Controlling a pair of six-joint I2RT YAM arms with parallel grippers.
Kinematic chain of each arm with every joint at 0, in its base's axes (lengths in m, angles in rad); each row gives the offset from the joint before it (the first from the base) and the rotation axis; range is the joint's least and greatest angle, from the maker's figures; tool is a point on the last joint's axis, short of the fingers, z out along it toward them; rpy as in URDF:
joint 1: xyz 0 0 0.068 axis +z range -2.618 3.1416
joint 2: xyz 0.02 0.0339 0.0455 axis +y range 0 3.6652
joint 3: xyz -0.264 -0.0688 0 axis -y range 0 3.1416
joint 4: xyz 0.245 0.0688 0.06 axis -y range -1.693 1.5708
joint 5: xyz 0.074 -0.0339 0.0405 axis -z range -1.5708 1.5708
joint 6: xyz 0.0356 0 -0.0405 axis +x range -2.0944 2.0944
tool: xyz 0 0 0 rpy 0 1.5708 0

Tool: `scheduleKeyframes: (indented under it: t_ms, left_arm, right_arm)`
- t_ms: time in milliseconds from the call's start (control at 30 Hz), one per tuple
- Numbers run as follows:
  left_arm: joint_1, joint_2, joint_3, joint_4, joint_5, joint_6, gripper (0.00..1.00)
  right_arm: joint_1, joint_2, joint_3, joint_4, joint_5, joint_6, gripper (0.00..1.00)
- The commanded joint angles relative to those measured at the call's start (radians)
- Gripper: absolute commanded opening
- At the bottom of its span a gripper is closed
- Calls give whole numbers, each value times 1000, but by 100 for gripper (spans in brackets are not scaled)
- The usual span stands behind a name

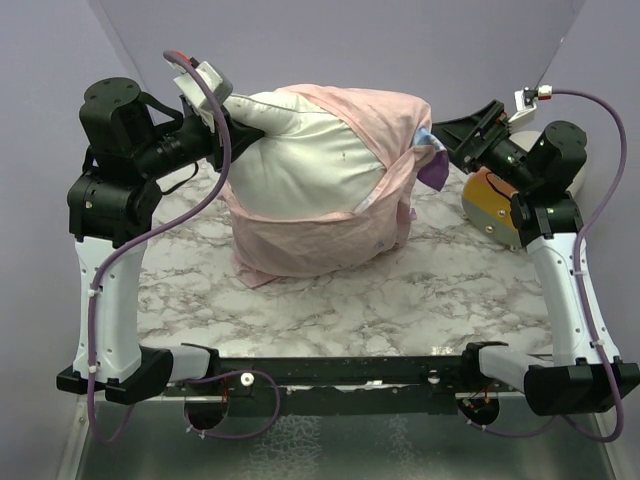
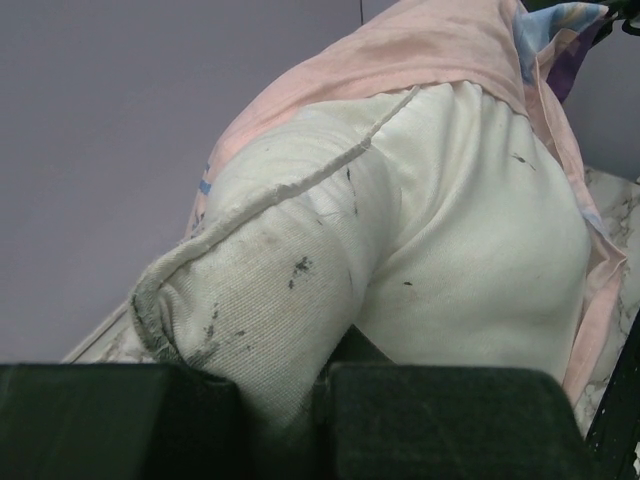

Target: Remove the pillowcase from the pillow

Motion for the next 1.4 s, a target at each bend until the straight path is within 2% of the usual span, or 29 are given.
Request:
scheduleKeyframes:
  t_ms: [0, 200, 400, 600, 733, 933, 967, 1067, 1133, 1367]
  left_arm:
    - [3, -7, 9, 61, -37, 24, 0]
    - [3, -8, 17, 59, -67, 57, 0]
    - [3, 21, 62, 93, -123, 81, 0]
    - [3, 49, 104, 77, -86, 41, 0]
    - [3, 44, 106, 64, -82, 43, 0]
    - [3, 51, 145, 36, -56, 24, 0]
    - [3, 53, 147, 35, -53, 20, 0]
    - [3, 60, 156, 28, -42, 10, 0]
    - [3, 64, 163, 18, -38, 9, 0]
    - [3, 64, 166, -9, -17, 23, 0]
  right_arm:
    - [-8, -32, -1, 74, -75, 59, 100]
    - [-30, -82, 20, 34, -44, 32, 100]
    - [-30, -124, -63, 178, -124, 68, 100]
    - [-25, -37, -47, 252, -166, 105, 100]
    - [-14, 53, 26, 250, -160, 104, 92]
    - [-4, 166, 176, 149, -96, 28, 68]
    - [-3, 179, 195, 146, -91, 27, 60]
    - [-3, 205, 220, 178, -78, 55, 22]
    - [-3, 208, 225, 210, -76, 75, 4]
    - [-8, 225, 275, 203, -8, 73, 1]
